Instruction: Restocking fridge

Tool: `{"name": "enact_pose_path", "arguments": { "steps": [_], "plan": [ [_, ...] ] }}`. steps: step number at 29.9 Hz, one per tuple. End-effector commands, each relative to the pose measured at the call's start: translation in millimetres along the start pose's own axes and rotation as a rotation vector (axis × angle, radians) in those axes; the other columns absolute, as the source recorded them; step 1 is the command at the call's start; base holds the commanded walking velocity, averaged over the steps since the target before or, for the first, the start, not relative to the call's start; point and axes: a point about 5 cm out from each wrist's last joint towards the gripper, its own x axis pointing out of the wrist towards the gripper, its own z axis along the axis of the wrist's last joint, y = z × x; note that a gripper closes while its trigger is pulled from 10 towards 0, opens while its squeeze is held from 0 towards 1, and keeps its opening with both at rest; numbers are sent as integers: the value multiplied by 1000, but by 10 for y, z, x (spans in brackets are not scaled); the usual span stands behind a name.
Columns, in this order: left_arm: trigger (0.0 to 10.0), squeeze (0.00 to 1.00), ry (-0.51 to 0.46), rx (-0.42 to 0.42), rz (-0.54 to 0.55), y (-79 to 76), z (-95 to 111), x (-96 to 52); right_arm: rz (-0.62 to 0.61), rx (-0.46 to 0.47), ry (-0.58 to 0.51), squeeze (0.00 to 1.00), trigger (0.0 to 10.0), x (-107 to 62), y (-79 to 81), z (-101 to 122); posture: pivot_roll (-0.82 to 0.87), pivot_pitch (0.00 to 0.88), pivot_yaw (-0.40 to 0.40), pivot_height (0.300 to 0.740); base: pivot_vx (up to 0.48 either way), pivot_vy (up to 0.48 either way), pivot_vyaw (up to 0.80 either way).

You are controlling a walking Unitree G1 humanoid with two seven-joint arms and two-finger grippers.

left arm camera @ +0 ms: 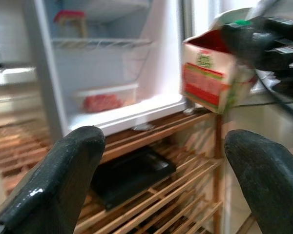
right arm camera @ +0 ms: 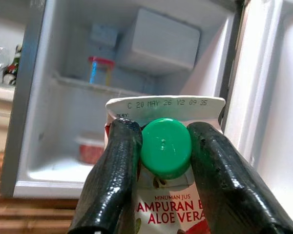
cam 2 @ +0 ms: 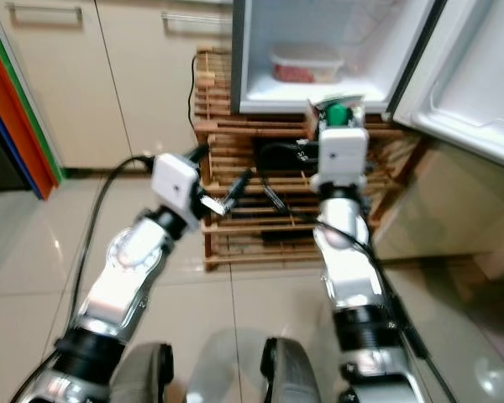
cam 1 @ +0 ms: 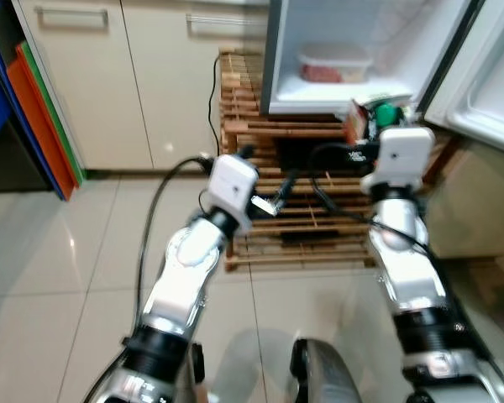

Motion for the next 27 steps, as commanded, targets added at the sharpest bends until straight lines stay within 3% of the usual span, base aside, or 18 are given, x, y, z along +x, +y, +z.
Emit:
{"name": "enact_pose_path", "arguments": {
  "steps": [1, 9, 14, 27],
  "plan": [
    [10000, 0, 16, 24, 12, 76, -9, -23, 17, 20, -7, 0, 0, 9, 85, 29, 31, 0, -54, 582, 461, 0, 0],
    [10000, 0, 83, 56, 0, 68, -97, -28, 36, 28, 37, 0, 0, -99, 93, -62, 26, 0, -47, 582, 480, 0, 0],
    [10000, 0, 98, 129, -23, 72, -116, -36, 36, 28, 45, 0, 0, -120, 97, -83, 24, 0, -44, 582, 453, 0, 0],
    [10000, 0, 84, 153, -48, 50, -97, -51, -3, 28, -15, 0, 0, 13, 39, 38, 30, 0, -41, 582, 420, 0, 0]
  ]
}}
